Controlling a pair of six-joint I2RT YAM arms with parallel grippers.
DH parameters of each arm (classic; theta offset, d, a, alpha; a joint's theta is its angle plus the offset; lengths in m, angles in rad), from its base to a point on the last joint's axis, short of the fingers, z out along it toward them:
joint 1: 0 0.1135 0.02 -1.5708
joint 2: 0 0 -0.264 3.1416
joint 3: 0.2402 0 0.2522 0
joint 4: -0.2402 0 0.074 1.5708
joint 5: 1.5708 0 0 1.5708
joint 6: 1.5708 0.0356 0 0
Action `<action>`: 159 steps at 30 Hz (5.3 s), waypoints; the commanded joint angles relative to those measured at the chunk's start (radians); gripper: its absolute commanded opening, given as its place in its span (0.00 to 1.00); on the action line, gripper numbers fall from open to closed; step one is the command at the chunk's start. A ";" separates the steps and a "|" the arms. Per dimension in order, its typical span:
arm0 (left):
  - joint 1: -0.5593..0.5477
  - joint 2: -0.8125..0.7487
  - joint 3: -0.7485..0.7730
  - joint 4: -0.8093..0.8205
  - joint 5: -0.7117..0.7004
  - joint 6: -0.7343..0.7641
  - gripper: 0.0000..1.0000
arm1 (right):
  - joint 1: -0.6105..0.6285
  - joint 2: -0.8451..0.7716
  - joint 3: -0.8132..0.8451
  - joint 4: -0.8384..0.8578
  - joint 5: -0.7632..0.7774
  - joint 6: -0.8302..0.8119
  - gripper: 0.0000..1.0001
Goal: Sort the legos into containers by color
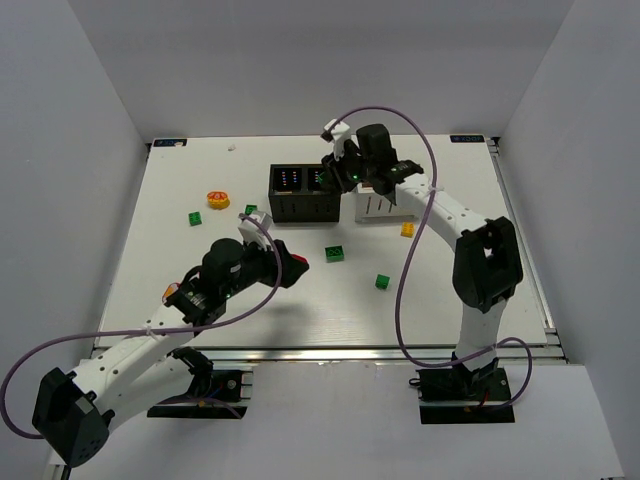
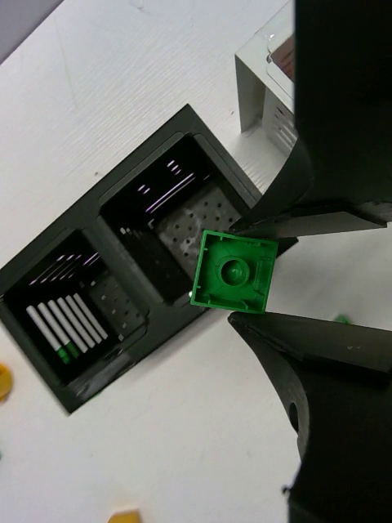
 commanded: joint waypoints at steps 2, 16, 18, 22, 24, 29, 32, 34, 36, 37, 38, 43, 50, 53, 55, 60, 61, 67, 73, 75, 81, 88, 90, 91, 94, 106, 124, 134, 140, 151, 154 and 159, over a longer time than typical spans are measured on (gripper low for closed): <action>-0.001 -0.026 0.073 -0.033 -0.024 -0.019 0.24 | 0.000 0.020 0.067 0.021 0.056 -0.094 0.07; -0.003 -0.012 0.137 -0.030 -0.028 -0.039 0.25 | 0.009 0.108 0.141 0.036 0.056 -0.103 0.60; -0.003 -0.006 0.145 -0.021 -0.024 -0.044 0.25 | 0.009 0.117 0.143 0.036 0.056 -0.103 0.63; -0.003 0.015 0.168 -0.009 -0.017 -0.048 0.25 | 0.009 0.121 0.153 0.039 0.048 -0.102 0.66; -0.003 0.026 0.179 0.002 -0.011 -0.056 0.25 | 0.005 0.108 0.158 0.038 0.047 -0.099 0.72; -0.001 0.136 0.260 0.028 0.012 -0.097 0.25 | -0.049 -0.001 0.157 -0.001 -0.024 -0.144 0.89; -0.001 0.224 0.318 0.043 0.048 -0.128 0.25 | -0.145 -0.093 0.085 -0.001 -0.198 -0.158 0.85; -0.001 0.333 0.401 0.043 0.084 -0.139 0.24 | -0.217 -0.141 0.038 0.002 -0.391 -0.119 0.37; -0.001 0.449 0.500 0.037 0.110 -0.137 0.24 | -0.313 -0.168 0.014 -0.001 -0.464 -0.070 0.01; -0.001 0.491 0.539 0.033 0.131 -0.136 0.24 | -0.340 -0.203 -0.026 -0.002 -0.487 -0.068 0.00; -0.001 0.529 0.579 0.013 0.137 -0.131 0.24 | -0.389 -0.225 -0.053 -0.001 -0.495 -0.071 0.00; 0.001 0.835 0.943 -0.110 0.159 -0.094 0.24 | -0.515 -0.358 -0.240 0.027 -0.542 -0.054 0.07; 0.001 1.139 1.312 -0.276 0.043 -0.053 0.26 | -0.606 -0.498 -0.419 0.045 -0.567 -0.050 0.14; 0.001 1.248 1.454 -0.320 0.021 -0.030 0.26 | -0.618 -0.538 -0.474 0.045 -0.573 -0.050 0.16; 0.001 1.289 1.507 -0.333 -0.011 -0.016 0.26 | -0.626 -0.558 -0.502 0.042 -0.581 -0.049 0.17; 0.001 1.384 1.613 -0.328 -0.089 0.014 0.27 | -0.647 -0.578 -0.532 0.034 -0.597 -0.037 0.19; 0.001 1.393 1.622 -0.328 -0.100 0.019 0.28 | -0.650 -0.580 -0.535 0.034 -0.599 -0.036 0.19; 0.001 1.422 1.644 -0.329 -0.154 0.038 0.35 | -0.664 -0.586 -0.551 0.030 -0.616 -0.023 0.21; 0.001 1.428 1.642 -0.336 -0.149 0.039 0.57 | -0.666 -0.584 -0.560 0.025 -0.620 -0.020 0.23; 0.001 1.428 1.642 -0.337 -0.149 0.036 0.65 | -0.666 -0.583 -0.558 0.021 -0.619 -0.025 0.23; 0.001 1.434 1.654 -0.336 -0.146 0.033 0.68 | -0.666 -0.583 -0.560 0.007 -0.617 -0.037 0.24; 0.001 1.439 1.685 -0.337 -0.140 0.025 0.74 | -0.666 -0.583 -0.563 -0.021 -0.617 -0.059 0.26; 0.001 1.439 1.687 -0.337 -0.143 0.025 0.78 | -0.666 -0.586 -0.563 -0.024 -0.617 -0.062 0.27; 0.001 1.438 1.687 -0.336 -0.143 0.025 0.78 | -0.664 -0.586 -0.563 -0.027 -0.617 -0.065 0.27; -0.001 1.439 1.687 -0.337 -0.139 0.021 0.78 | -0.666 -0.584 -0.563 -0.027 -0.616 -0.068 0.28; -0.004 1.415 1.688 -0.336 -0.146 0.028 0.72 | -0.666 -0.584 -0.563 -0.053 -0.630 -0.111 0.30; 0.066 0.551 0.820 -0.276 -0.327 -0.044 0.75 | -0.545 -0.546 -0.632 -0.260 -0.395 -0.511 0.62; 0.257 0.186 0.519 -0.530 -0.369 -0.163 0.94 | -0.460 -0.578 -0.722 0.013 -0.014 -0.021 0.72; 0.277 0.155 0.476 -0.622 -0.387 -0.212 0.95 | -0.460 -0.540 -0.709 0.043 0.156 0.260 0.74; 0.292 0.069 0.441 -0.710 -0.450 -0.240 0.96 | -0.449 -0.544 -0.750 0.234 0.009 0.227 0.74; 0.297 0.058 0.417 -0.719 -0.446 -0.257 0.96 | -0.449 -0.553 -0.759 0.248 -0.043 0.205 0.73; 0.309 0.066 0.397 -0.713 -0.429 -0.269 0.96 | -0.451 -0.563 -0.779 0.268 -0.048 0.223 0.72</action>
